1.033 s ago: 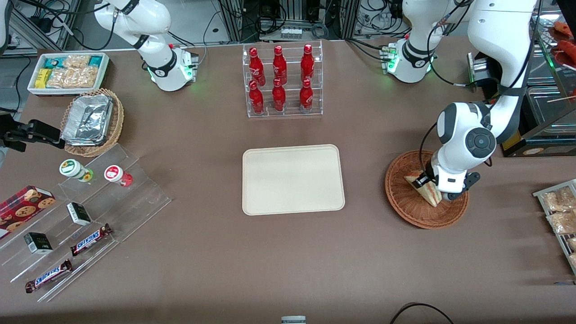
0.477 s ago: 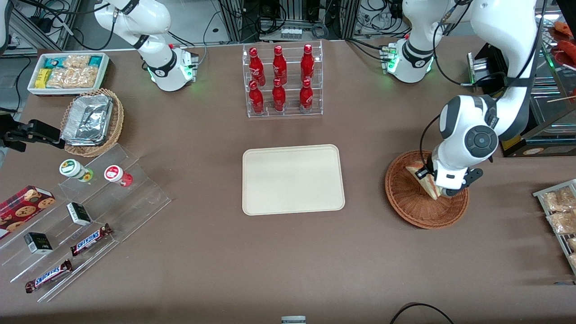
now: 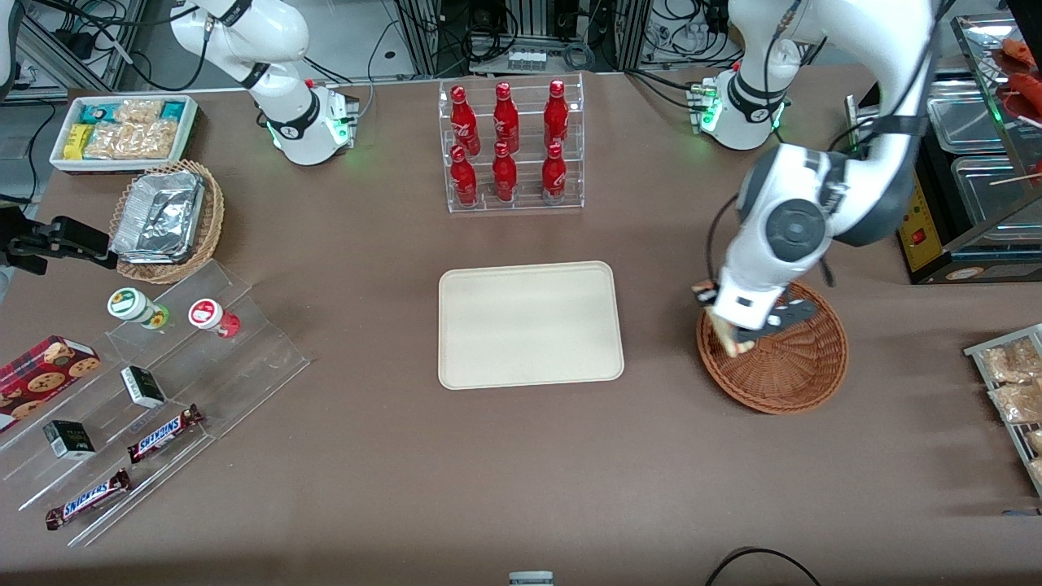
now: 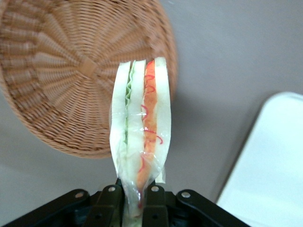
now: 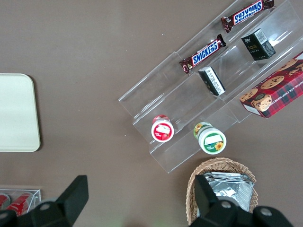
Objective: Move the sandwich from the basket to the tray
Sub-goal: 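Lift the sandwich and carry it with the left gripper over the tray, then lower the sandwich onto the cream tray with the left gripper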
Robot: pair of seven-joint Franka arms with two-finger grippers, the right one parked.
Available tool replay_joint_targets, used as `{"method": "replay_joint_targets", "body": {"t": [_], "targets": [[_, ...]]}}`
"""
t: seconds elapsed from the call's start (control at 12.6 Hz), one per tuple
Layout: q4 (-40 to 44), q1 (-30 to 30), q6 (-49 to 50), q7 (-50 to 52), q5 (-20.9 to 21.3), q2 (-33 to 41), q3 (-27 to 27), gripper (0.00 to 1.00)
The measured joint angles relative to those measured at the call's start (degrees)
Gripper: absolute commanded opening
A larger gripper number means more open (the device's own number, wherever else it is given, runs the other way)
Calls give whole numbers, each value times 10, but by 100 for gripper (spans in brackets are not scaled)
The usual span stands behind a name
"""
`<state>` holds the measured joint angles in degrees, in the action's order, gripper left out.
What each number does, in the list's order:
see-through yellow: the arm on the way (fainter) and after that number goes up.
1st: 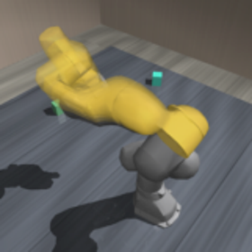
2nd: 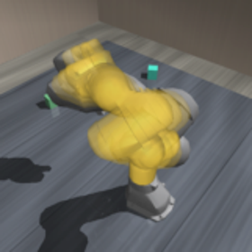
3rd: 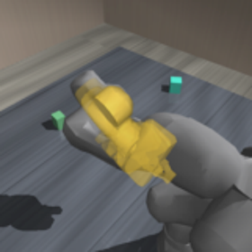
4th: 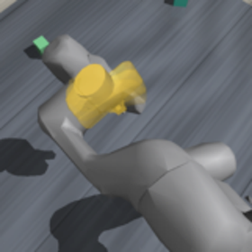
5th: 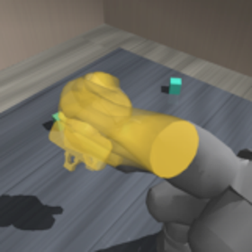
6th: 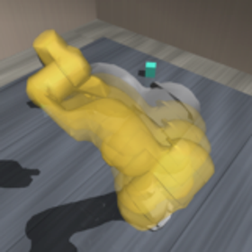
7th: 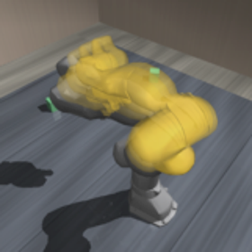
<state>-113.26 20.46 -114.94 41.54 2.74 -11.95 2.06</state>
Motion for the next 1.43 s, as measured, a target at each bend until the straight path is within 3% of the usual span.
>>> {"method": "replay_joint_targets", "body": {"t": [0.24, 0.56, 1.03, 1.43], "targets": [[45, 73, -2, 0, -24, -38, 2, 0], [150, 141, -2, 1, -26, -130, 2, 0], [270, 184, -2, 1, -55, -246, 3, 0], [335, 193, -4, 1, -74, -294, 14, 0]]}}
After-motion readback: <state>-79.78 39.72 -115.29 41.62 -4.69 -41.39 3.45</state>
